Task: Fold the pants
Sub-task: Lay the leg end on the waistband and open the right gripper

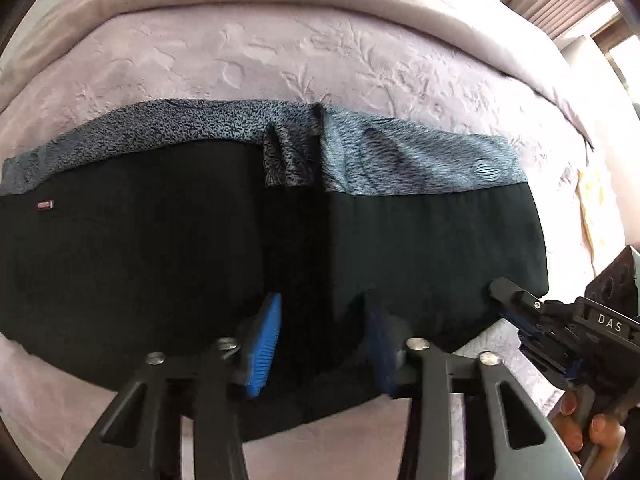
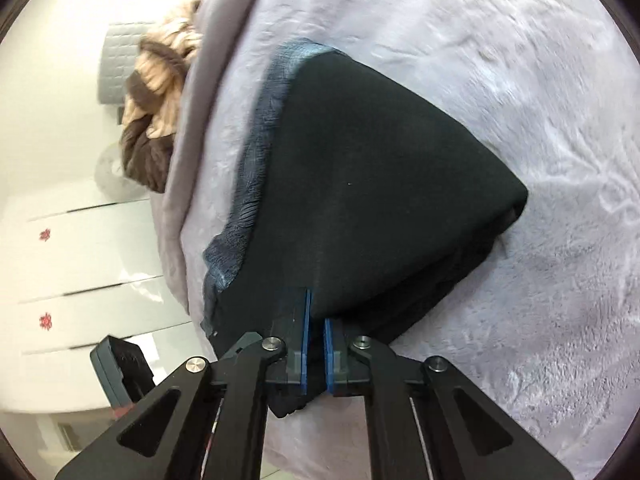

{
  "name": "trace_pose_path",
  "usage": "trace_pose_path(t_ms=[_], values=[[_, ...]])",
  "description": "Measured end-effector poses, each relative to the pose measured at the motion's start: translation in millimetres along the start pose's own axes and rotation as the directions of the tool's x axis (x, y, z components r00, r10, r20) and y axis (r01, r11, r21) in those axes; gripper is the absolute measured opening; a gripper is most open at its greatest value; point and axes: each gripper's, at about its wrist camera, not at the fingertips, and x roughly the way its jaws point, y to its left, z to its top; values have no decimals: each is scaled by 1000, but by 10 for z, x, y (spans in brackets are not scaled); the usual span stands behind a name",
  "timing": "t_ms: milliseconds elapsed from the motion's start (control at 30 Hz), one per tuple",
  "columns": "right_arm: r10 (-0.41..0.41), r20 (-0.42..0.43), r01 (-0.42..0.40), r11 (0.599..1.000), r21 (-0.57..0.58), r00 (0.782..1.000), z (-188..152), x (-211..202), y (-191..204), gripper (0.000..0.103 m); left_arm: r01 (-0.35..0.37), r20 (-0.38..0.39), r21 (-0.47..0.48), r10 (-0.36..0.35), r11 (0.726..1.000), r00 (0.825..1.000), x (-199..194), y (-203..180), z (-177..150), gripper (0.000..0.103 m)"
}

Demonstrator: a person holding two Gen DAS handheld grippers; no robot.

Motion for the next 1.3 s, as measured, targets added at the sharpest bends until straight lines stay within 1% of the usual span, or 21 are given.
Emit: trace_pose_path(t_ms=[100, 167, 233, 333, 367, 400, 433, 467, 500, 533, 600, 667, 700, 733, 800, 900, 967, 1033, 1067, 1133, 1300], values=[[-30, -19, 27, 990, -137, 999, -93, -132, 202, 6, -34, 62, 41, 32, 999, 998, -203, -40, -120, 40], [-51, -33, 45, 986, -161, 998, -134, -116, 227, 6, -63, 81, 63, 58, 996, 995, -239, -38, -227, 40], [-93, -44, 84, 982, -169, 995, -130, 3, 176, 5, -87, 61, 60, 83, 994, 995, -116, 3, -267, 40], [-128, -68, 115, 978, -177, 989, -93, 216, 55, 6, -99, 73, 45, 95, 994, 993, -2, 29, -301, 48], [-126, -75, 111, 977, -184, 989, -84, 219, 67, 6, -103, 74, 48, 100, 993, 992, -19, 20, -309, 58], [-119, -90, 99, 974, -205, 989, -87, 180, 112, 8, -113, 79, 51, 109, 992, 991, -62, 16, -320, 67], [-123, -117, 93, 968, -234, 985, -82, 176, 168, 17, -130, 90, 51, 125, 990, 988, -105, 2, -327, 79], [-135, -146, 92, 959, -267, 980, -83, 166, 212, 22, -145, 109, 53, 138, 988, 984, -171, 0, -334, 80], [-154, -165, 98, 947, -307, 974, -102, 103, 271, 35, -145, 129, 62, 136, 988, 982, -272, -11, -326, 80], [-171, -156, 106, 929, -354, 973, -111, 13, 348, 40, -147, 147, 69, 136, 987, 980, -359, -21, -313, 80], [-173, -104, 114, 900, -420, 980, -59, -189, 477, 40, -154, 180, 76, 138, 985, 974, -496, -67, -232, 80], [-158, -25, 130, 885, -447, 987, 108, -372, 577, 40, -149, 213, 94, 127, 984, 969, -587, -179, -67, 80], [-160, 4, 144, 880, -453, 987, 210, -412, 627, 38, -150, 220, 100, 125, 984, 967, -587, -207, 35, 80], [-175, 28, 169, 873, -457, 984, 328, -418, 666, 31, -152, 227, 115, 122, 982, 966, -556, -295, 141, 80], [-220, 58, 221, 858, -464, 974, 525, -371, 699, 25, -166, 223, 134, 134, 977, 966, -463, -387, 273, 80], [-287, 65, 280, 818, -503, 956, 743, -125, 730, 24, -196, 211, 150, 162, 969, 964, -160, -551, 481, 80], [-326, 53, 303, 794, -527, 944, 789, 34, 723, 24, -255, 178, 147, 228, 956, 957, 72, -555, 533, 80], [-363, 27, 321, 784, -531, 931, 768, 196, 620, 24, -257, 104, 128, 245, 958, 964, 260, -453, 469, 80], [-373, 21, 327, 784, -528, 927, 747, 258, 566, 24, -230, 78, 104, 223, 968, 972, 326, -373, 440, 80], [-377, 39, 339, 778, -529, 925, 693, 279, 500, 24, -203, 98, 102, 193, 974, 976, 281, -326, 381, 80], [-392, 49, 350, 752, -559, 919, 571, 252, 546, 24, -215, 83, 113, 206, 970, 975, 156, -335, 285, 80]])
